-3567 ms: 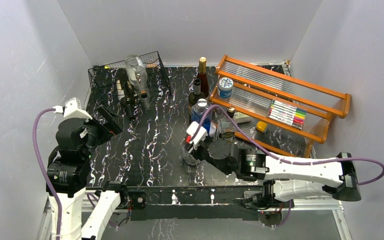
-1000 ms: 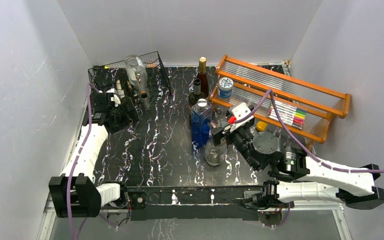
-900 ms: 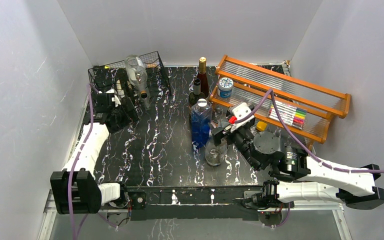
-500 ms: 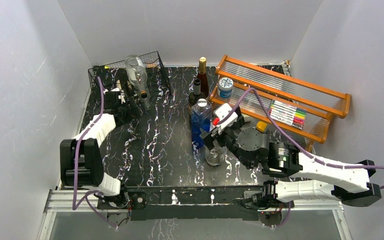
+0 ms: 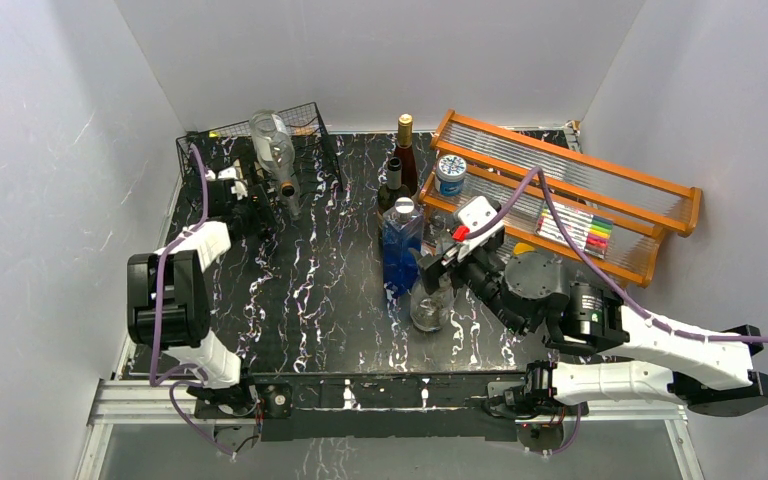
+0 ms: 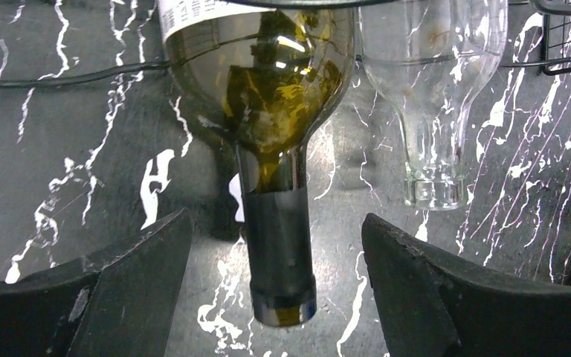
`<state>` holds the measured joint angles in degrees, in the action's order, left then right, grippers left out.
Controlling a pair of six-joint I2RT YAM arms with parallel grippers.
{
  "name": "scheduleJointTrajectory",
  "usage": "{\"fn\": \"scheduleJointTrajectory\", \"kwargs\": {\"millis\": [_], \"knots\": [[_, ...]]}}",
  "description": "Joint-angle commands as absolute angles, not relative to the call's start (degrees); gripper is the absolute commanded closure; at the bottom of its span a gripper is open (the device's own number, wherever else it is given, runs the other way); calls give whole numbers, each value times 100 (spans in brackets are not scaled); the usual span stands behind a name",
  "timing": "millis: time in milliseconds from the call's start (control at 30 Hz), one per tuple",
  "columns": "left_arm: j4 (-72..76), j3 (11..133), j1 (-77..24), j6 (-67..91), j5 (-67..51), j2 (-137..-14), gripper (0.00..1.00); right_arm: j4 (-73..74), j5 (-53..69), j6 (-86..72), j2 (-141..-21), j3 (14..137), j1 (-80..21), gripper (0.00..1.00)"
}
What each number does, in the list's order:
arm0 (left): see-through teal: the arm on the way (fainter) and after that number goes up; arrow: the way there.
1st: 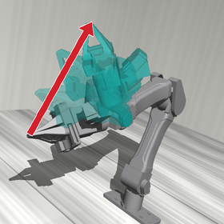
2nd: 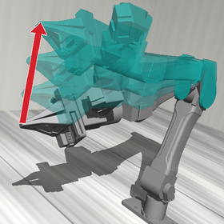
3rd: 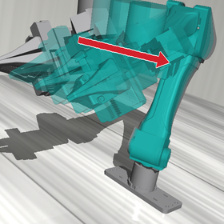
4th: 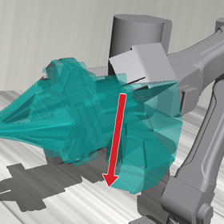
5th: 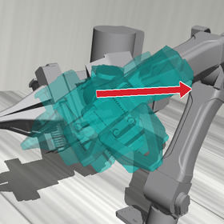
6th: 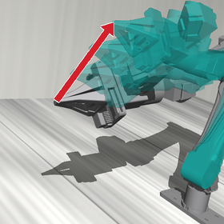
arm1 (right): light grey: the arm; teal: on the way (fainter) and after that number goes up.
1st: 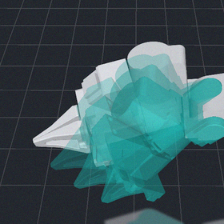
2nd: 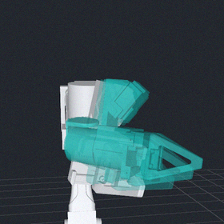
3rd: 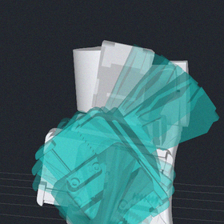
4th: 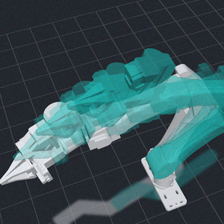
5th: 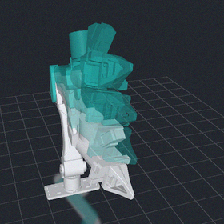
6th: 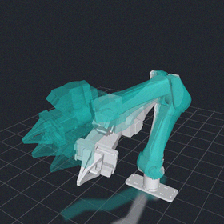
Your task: Take the wine bottle off the wine rack
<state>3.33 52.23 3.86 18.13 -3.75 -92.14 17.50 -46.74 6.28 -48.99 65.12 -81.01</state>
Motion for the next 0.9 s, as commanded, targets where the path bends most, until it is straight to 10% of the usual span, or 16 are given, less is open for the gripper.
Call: {"fn": "scheduleJointTrajectory", "kwargs": {"millis": [0,867], "knots": [[584,5594,416,1544,-723,-9415,19,1330,-4792,642,-4897,6721,-8101,2],[1294,5339,463,1201,-867,-9916,45,1606,-4384,255,-5307,6958,-8101,2]]}}
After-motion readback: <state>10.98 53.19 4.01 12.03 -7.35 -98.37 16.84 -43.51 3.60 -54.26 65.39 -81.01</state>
